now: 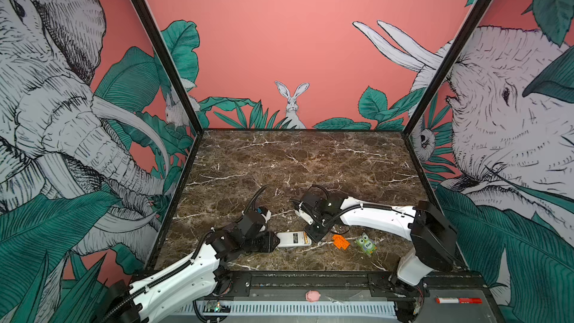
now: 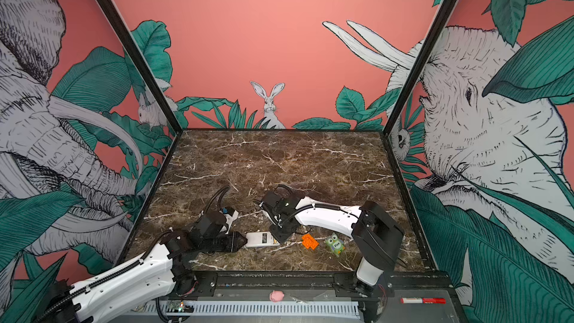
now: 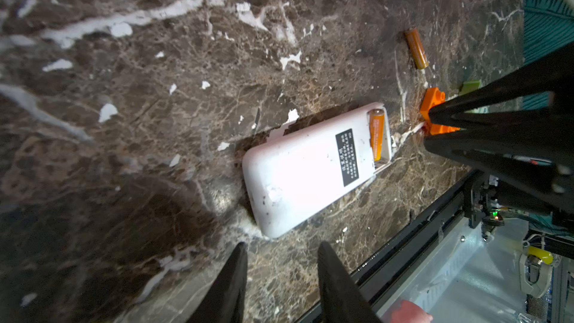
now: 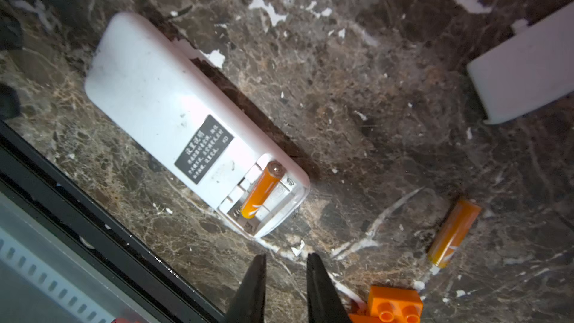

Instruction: Load the batteries into the remote control

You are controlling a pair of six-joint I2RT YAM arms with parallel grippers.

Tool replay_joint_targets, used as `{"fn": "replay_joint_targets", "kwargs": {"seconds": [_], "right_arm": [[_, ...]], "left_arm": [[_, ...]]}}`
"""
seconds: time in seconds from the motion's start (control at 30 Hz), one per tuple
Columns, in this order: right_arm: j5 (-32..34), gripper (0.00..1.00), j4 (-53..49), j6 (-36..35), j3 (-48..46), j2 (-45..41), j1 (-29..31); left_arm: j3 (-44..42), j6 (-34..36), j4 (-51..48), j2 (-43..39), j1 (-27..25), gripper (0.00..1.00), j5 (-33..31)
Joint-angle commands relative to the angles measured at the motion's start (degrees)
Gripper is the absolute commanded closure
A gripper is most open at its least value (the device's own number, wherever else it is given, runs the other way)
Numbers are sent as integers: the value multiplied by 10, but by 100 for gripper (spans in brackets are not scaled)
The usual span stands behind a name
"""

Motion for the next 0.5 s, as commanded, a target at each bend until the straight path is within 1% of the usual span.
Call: {"fn": "replay_joint_targets", "kwargs": {"seconds": [0.0, 0.23, 0.47], "right_arm": [[5, 77, 1, 9, 11, 9, 5], [1, 77, 10, 19, 15, 23, 9], [7, 77, 11, 31, 14, 34, 9]], "left_arm": [[-10, -5, 14, 7, 3, 60, -4], [-15, -3, 38, 32, 3, 61, 2], [-22, -3, 44, 36, 3, 62, 4]]}}
